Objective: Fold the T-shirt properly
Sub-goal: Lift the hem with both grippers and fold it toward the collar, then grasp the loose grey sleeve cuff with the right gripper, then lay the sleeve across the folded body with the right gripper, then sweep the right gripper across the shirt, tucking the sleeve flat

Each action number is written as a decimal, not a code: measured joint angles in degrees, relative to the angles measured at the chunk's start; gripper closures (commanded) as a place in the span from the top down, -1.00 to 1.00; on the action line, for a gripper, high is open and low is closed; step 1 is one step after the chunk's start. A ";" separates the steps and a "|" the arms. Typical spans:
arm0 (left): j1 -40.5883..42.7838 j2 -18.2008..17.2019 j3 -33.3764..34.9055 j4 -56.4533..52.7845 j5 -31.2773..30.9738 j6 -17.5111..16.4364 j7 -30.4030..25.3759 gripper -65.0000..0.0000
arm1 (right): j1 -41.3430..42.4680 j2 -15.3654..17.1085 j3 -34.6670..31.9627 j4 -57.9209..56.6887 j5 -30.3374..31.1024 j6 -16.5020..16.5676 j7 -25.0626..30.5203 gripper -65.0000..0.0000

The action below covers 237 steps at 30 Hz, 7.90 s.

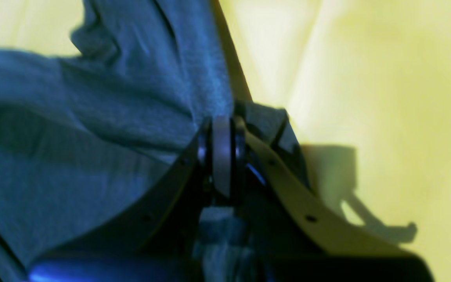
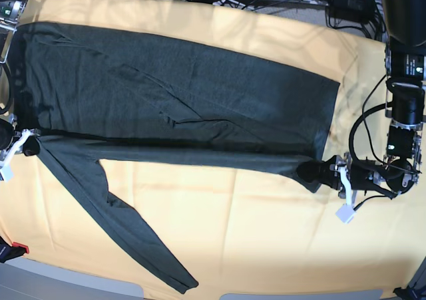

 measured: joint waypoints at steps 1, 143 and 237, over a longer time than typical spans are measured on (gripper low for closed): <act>0.04 0.00 0.00 0.00 0.02 0.00 0.63 -1.00 | -0.02 -0.02 0.00 0.48 1.07 -0.02 -0.74 -1.00; 10.16 -3.89 0.02 6.32 0.07 0.92 -3.30 0.15 | 13.29 -13.55 -8.09 -3.43 12.52 -0.22 -10.67 -1.00; 10.47 -3.85 0.02 6.29 0.04 -0.07 -4.26 0.15 | 15.56 -26.40 -7.80 -20.81 2.38 -0.26 5.18 -1.00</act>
